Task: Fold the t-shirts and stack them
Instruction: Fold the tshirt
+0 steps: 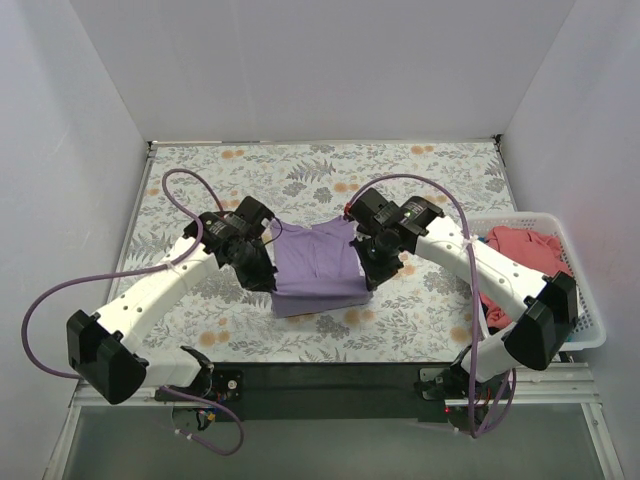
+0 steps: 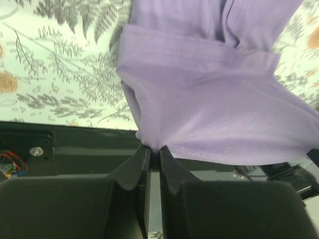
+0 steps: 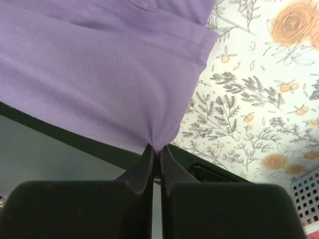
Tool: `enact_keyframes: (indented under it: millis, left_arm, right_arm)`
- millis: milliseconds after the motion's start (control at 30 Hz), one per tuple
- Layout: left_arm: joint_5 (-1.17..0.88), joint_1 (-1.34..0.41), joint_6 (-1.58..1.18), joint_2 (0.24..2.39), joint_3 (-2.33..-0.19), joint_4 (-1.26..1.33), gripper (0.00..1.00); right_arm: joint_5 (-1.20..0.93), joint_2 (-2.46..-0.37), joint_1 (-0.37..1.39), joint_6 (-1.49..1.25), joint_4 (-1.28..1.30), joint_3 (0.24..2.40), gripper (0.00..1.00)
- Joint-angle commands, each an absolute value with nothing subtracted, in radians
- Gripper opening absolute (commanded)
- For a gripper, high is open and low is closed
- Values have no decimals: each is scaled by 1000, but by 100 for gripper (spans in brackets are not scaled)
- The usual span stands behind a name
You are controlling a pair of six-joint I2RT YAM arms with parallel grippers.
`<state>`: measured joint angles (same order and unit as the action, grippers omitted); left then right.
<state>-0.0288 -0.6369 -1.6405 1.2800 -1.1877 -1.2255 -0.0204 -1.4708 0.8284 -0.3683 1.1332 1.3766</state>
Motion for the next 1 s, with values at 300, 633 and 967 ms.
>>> enact_keyframes:
  millis: [300,633,967]
  left_arm:
    - [40,-503,-1480,1391,-1334,-1129,0]
    - [44,-402,-1394,1529,-1413,-1016,0]
    - [46,-324,-1342,1724,-1440,-859,0]
  right_arm:
    - [57,-1633,683,-222,1206,1655,1]
    - [32,-1792,606,-164,1186,1792,1]
    - [8,-1956,526,-143,1082,1844,1]
